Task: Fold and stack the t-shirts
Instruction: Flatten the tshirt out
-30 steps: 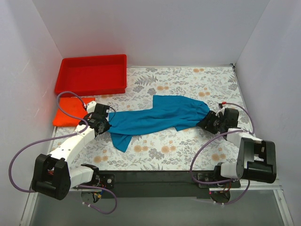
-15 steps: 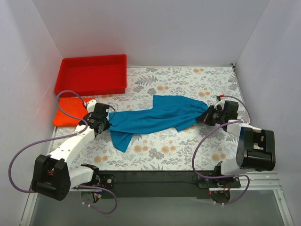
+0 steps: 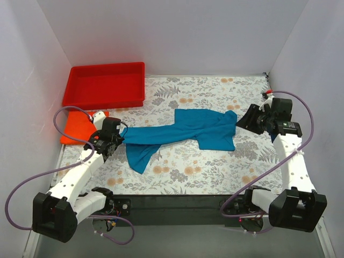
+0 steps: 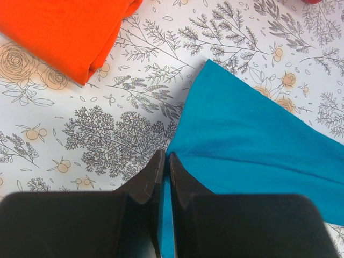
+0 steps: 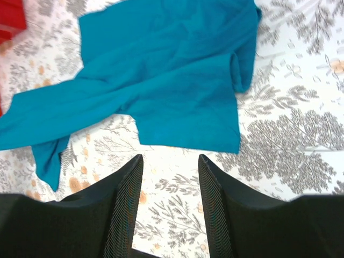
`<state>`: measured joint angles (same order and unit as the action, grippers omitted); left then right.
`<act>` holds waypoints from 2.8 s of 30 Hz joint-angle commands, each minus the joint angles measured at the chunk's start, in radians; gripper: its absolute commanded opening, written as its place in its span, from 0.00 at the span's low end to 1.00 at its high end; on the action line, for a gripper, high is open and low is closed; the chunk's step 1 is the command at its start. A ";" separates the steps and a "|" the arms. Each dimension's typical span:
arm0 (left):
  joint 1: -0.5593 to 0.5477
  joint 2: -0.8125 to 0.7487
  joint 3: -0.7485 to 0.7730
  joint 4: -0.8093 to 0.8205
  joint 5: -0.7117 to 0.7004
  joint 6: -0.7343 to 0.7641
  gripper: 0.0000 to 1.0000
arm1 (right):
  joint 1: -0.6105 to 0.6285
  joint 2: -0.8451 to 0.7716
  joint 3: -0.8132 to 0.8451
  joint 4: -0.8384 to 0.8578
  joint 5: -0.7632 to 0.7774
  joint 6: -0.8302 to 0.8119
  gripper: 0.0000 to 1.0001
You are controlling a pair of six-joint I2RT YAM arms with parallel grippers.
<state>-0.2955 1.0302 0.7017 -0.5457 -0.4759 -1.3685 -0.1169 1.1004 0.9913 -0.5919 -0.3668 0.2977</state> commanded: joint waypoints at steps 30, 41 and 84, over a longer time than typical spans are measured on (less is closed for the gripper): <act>0.007 0.002 -0.008 -0.002 0.011 0.016 0.00 | 0.204 0.325 -0.168 0.066 0.405 0.017 0.46; 0.007 -0.012 -0.011 0.003 0.029 0.014 0.00 | 0.212 0.395 -0.152 0.104 0.417 0.043 0.45; 0.007 0.010 -0.016 0.010 0.036 0.016 0.00 | 0.168 0.412 -0.253 0.202 0.319 0.034 0.09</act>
<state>-0.2935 1.0401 0.6945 -0.5457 -0.4328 -1.3636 0.0517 1.4940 0.7700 -0.3843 -0.0631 0.3511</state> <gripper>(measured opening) 0.026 0.144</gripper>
